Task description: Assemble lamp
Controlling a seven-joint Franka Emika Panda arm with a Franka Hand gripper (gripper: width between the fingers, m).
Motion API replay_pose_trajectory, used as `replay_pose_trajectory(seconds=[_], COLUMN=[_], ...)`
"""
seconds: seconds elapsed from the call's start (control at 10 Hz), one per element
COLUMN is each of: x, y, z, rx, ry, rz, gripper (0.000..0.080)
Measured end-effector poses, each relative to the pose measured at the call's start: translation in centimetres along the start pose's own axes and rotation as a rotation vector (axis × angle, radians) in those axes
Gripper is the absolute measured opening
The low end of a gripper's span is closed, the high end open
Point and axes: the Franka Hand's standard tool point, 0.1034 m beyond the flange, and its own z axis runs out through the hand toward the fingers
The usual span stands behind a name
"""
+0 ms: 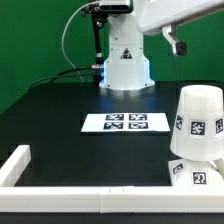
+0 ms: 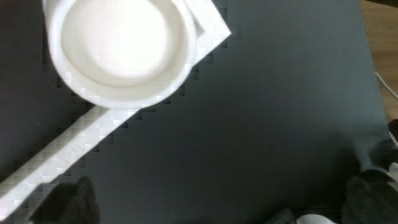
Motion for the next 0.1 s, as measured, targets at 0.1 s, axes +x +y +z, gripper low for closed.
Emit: replay_pose_trajectory(seconds=[0.1], x=[-0.03], y=[0.03], z=[0.06], rx=[-0.001], ry=[-0.001], rz=[0.000], gripper=[0.0698])
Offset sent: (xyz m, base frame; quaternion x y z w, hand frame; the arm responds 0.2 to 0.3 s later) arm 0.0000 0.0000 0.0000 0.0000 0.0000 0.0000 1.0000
